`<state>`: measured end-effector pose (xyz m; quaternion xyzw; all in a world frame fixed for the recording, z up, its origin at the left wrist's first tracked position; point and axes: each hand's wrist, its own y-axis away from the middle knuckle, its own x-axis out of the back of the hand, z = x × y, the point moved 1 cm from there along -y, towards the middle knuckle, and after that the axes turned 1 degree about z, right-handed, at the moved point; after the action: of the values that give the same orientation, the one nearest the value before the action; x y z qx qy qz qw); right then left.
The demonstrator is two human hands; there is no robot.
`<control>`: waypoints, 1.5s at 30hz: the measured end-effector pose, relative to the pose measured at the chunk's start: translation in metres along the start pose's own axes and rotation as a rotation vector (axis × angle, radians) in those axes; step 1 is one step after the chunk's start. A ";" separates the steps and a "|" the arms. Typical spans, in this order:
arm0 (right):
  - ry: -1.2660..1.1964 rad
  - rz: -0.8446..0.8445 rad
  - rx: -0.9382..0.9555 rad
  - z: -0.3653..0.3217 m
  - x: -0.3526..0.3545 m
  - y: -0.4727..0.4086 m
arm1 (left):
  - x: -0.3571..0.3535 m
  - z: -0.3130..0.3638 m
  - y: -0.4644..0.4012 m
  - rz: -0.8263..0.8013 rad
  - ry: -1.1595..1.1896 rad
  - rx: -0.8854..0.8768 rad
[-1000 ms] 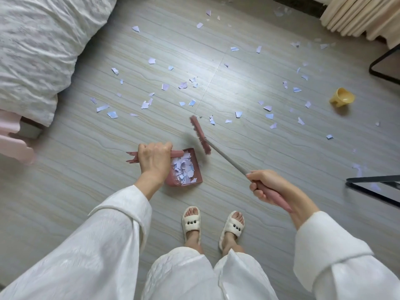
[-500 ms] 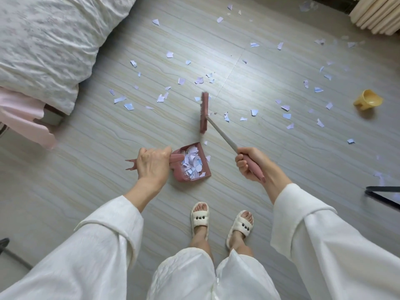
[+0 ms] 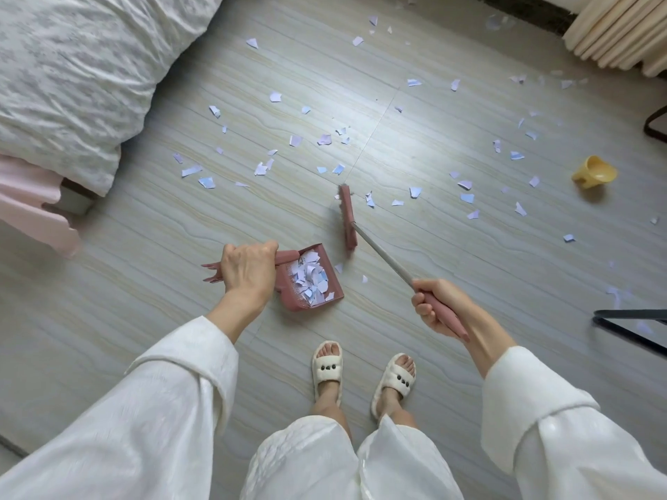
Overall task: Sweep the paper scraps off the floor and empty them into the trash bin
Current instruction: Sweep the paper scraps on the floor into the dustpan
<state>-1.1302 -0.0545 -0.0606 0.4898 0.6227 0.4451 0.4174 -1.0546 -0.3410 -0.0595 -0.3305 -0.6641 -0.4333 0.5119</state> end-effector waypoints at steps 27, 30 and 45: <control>-0.246 -0.034 -0.159 0.052 -0.021 0.016 | 0.010 0.026 -0.032 0.084 -0.024 -0.330; -0.382 -0.128 -0.176 0.037 -0.002 0.029 | 0.010 0.028 -0.033 0.087 -0.008 -0.342; -0.001 0.125 0.015 0.036 -0.006 0.019 | 0.008 -0.016 -0.009 0.059 0.007 -0.240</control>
<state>-1.0903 -0.0529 -0.0510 0.5311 0.5942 0.4653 0.3852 -1.0581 -0.3589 -0.0527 -0.4073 -0.5957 -0.4956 0.4833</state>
